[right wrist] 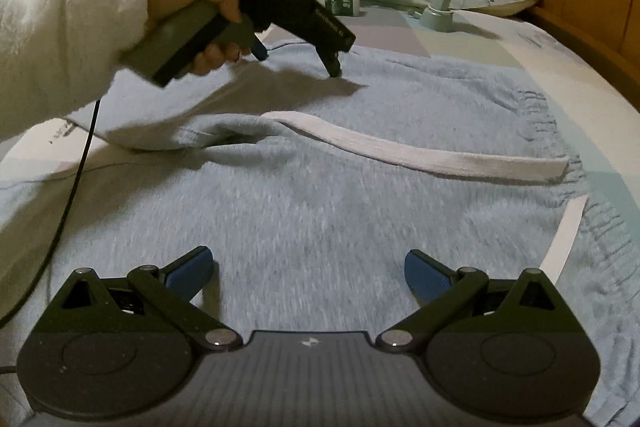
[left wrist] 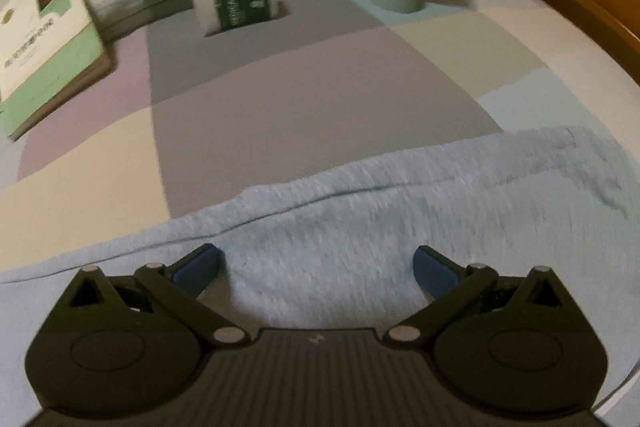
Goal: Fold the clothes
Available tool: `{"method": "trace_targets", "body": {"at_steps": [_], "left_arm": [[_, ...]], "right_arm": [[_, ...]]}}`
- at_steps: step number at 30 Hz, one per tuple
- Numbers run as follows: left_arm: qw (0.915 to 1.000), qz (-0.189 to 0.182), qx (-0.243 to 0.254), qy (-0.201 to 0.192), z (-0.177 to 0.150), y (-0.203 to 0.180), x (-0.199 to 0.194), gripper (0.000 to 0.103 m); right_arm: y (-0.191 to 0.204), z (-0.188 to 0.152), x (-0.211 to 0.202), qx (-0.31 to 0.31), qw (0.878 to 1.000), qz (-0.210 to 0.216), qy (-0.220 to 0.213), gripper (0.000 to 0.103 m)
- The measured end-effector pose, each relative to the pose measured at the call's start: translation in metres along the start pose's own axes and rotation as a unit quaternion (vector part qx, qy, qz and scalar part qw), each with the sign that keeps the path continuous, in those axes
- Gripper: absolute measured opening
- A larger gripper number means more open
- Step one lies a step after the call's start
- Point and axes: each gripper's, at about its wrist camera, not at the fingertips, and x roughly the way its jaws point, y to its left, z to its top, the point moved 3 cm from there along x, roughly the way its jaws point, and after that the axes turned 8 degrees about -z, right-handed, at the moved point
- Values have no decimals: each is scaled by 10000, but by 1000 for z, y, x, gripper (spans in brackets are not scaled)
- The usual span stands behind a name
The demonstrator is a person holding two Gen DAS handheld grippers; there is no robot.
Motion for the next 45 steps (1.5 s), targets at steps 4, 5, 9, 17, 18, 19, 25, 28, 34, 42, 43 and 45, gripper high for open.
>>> {"method": "trace_targets", "body": {"at_steps": [4,5,9,17,18,19,25,28,34,42,43,45], "left_arm": [[9975,-670,-181,91,6,-17,1,102],[9960,-861,-222,126,7,-21,2,102],[9976,-695,11,19,12,-39,21,102],[9988,-478,56,86,22,-58,9,102],[9982,-591,73,106,21,-62,5,102],[9971,-737,122,152,19,-69,5,102],[9953,-573,717,292,10,-114,35,103],[9970,-311,712,60,20,-123,44,103],[9933,-974,469,399,30,-110,8,102],[9955,-880,277,213,36,-8,-115,102],[9963,-782,283,215,33,6,-126,102],[9977,-619,222,191,20,31,-140,102]], "right_arm": [[-1,-2,-5,7,10000,63,2,103],[-1,-2,-5,0,10000,57,8,103],[-2,-2,-8,35,10000,30,27,103],[-3,-2,-12,74,10000,35,12,103],[-3,-3,-13,51,10000,32,12,103],[-3,-4,-14,24,10000,23,15,103],[-2,-4,-17,-60,10000,-24,12,103],[-3,-4,-16,-75,10000,-61,9,103],[-4,-4,-16,-2,10000,37,24,103],[-5,0,-22,401,9987,311,85,103],[-3,1,-23,401,9986,337,104,103],[1,6,-26,428,9981,415,144,103]]}}
